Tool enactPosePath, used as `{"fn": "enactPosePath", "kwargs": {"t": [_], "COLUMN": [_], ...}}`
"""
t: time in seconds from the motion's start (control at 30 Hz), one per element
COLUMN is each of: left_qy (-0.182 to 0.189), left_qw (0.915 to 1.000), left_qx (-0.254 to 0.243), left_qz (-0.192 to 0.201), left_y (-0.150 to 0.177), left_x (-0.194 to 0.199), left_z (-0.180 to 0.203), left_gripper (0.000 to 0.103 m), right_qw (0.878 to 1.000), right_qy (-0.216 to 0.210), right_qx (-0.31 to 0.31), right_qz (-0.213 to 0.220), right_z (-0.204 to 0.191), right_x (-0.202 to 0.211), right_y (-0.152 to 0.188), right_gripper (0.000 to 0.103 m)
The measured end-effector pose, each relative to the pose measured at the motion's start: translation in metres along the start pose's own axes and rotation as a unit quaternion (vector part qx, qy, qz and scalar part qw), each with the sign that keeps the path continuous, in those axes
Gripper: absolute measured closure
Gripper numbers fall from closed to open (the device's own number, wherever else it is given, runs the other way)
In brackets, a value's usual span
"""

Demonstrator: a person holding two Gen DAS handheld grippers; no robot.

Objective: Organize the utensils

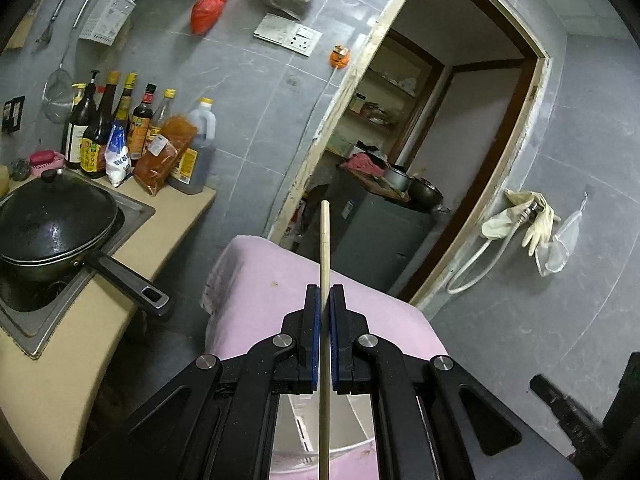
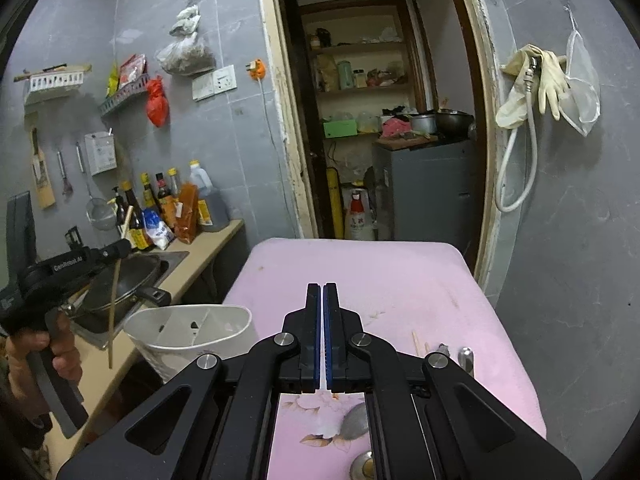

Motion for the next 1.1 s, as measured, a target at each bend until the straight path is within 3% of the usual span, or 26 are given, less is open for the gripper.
{"fn": "enactPosePath", "kwargs": {"t": [0.07, 0.1, 0.13, 0.2, 0.37, 0.53, 0.63, 0.73, 0.87, 0.97, 1.1], "left_qy": [0.002, 0.003, 0.006, 0.011, 0.021, 0.022, 0.017, 0.007, -0.01, -0.017, -0.021], "left_qw": [1.0, 1.0, 0.9999, 0.9997, 0.9986, 0.9978, 0.9975, 0.9976, 0.9978, 0.9979, 0.9984], "left_qx": [0.0, 0.0, -0.002, -0.01, -0.02, -0.021, -0.019, -0.009, 0.002, 0.008, 0.001], "left_qz": [-0.005, -0.008, -0.013, -0.021, -0.044, -0.059, -0.066, -0.069, -0.065, -0.062, -0.053], "left_y": [0.003, 0.005, 0.009, 0.017, 0.042, 0.064, 0.076, 0.082, 0.085, 0.084, 0.078], "left_x": [-0.001, -0.001, -0.002, -0.002, -0.006, -0.009, -0.013, -0.014, -0.013, -0.01, -0.003], "left_z": [0.0, 0.001, 0.005, 0.012, 0.034, 0.057, 0.068, 0.075, 0.077, 0.076, 0.077], "left_gripper": [0.101, 0.101, 0.101, 0.101, 0.101, 0.101, 0.101, 0.101, 0.101, 0.101, 0.101], "right_qw": [0.999, 0.997, 0.994, 0.987, 0.976, 0.977, 0.968, 0.955, 0.952, 0.954, 0.961], "right_qy": [0.005, 0.006, 0.009, 0.011, 0.011, 0.078, 0.102, 0.096, 0.116, 0.111, 0.093], "right_qx": [-0.032, -0.052, -0.078, -0.114, -0.149, -0.101, -0.063, -0.058, -0.026, -0.039, -0.053], "right_qz": [-0.039, -0.051, -0.072, -0.109, -0.16, -0.17, -0.22, -0.275, -0.281, -0.276, -0.255], "right_z": [0.019, 0.029, 0.043, 0.067, 0.104, 0.147, 0.168, 0.175, 0.175, 0.177, 0.174], "right_x": [-0.016, -0.021, -0.03, -0.046, -0.074, -0.08, -0.096, -0.115, -0.115, -0.114, -0.11], "right_y": [0.018, 0.026, 0.039, 0.063, 0.095, 0.092, 0.105, 0.126, 0.134, 0.133, 0.122], "right_gripper": [0.101, 0.094, 0.081, 0.069, 0.069, 0.069, 0.069, 0.069, 0.073, 0.089, 0.09]}}
Point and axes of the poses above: each gripper's, at about its wrist camera, not at the fingertips, and x roughly against the way its jaws point, z to its right, y to its underside, the point moved 10 cm from there along -x, roughly the way its jaws point, and after that the axes turned 1 degree about -y, right-handed, at the moved point
